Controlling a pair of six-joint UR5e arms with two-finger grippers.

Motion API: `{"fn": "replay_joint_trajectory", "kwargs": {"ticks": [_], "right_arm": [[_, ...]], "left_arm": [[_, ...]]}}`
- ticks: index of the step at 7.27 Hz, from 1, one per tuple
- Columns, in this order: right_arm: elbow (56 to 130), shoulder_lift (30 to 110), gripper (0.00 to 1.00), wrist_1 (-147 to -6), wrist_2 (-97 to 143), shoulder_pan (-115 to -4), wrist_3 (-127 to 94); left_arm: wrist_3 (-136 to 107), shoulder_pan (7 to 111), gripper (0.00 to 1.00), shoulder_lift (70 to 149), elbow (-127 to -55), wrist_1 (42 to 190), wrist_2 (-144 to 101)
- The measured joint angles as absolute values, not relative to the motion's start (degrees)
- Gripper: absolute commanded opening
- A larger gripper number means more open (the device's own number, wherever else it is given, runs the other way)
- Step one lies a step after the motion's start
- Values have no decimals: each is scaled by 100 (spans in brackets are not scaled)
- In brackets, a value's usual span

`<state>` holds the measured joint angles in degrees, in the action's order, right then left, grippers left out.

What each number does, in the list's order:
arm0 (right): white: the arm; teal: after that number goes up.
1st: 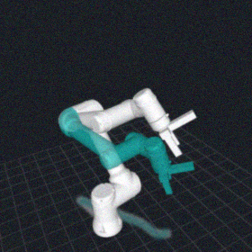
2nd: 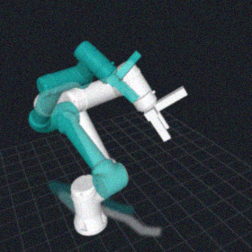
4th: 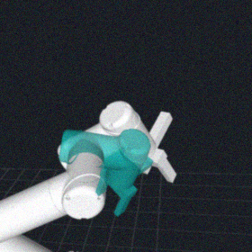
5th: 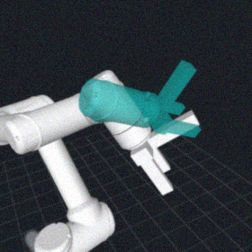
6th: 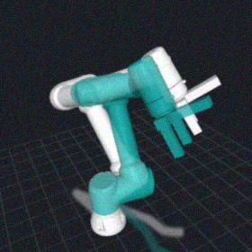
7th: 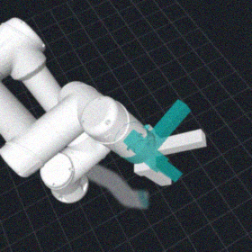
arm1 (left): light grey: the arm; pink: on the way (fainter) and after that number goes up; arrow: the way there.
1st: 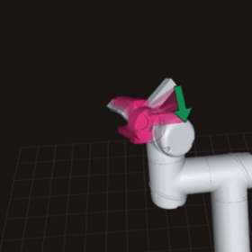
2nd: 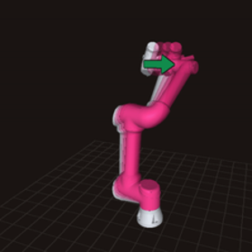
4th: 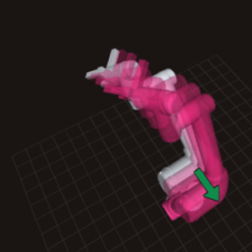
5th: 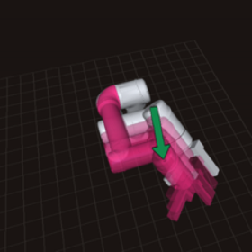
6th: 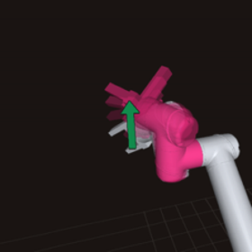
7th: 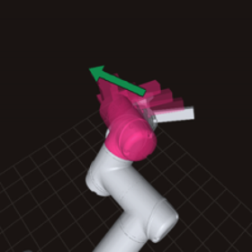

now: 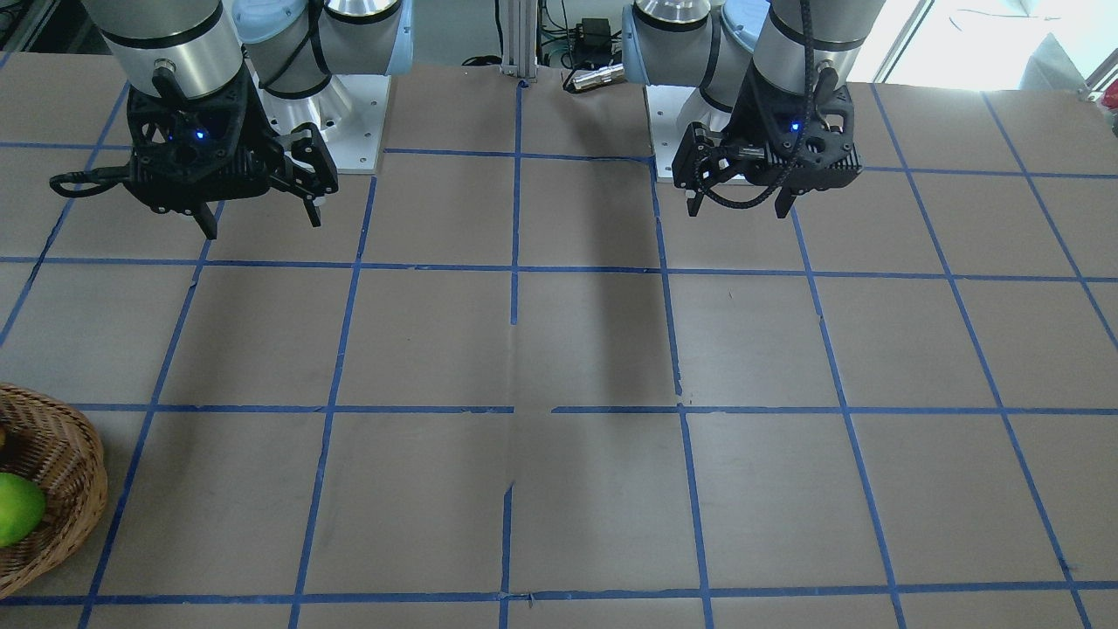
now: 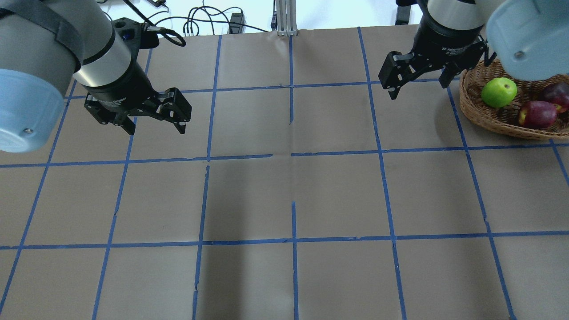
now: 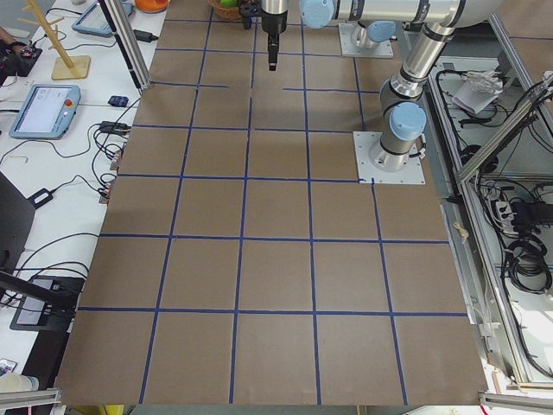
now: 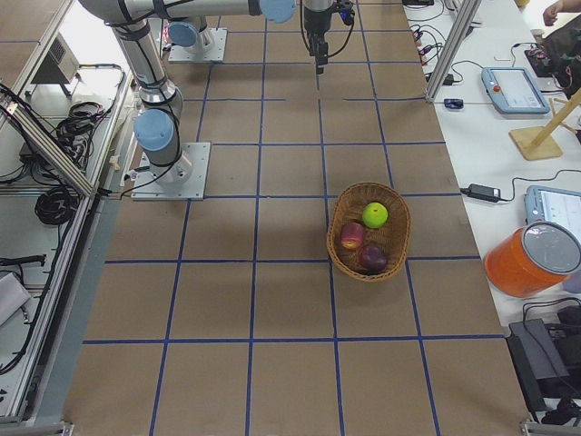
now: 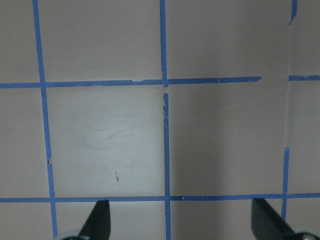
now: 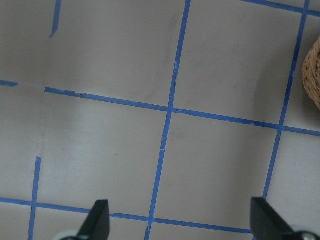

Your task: Put all apples into basket

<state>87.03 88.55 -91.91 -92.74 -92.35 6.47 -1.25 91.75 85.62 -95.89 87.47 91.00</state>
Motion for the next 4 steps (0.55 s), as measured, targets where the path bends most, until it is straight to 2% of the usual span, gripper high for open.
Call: {"fn": "replay_joint_trajectory", "kwargs": {"ticks": [4], "right_arm": [[8553,8786,100,-9070,-9285,-9237,357]], "left_arm": [[-123,9165,100,8563,-9594,8747,9088]]}}
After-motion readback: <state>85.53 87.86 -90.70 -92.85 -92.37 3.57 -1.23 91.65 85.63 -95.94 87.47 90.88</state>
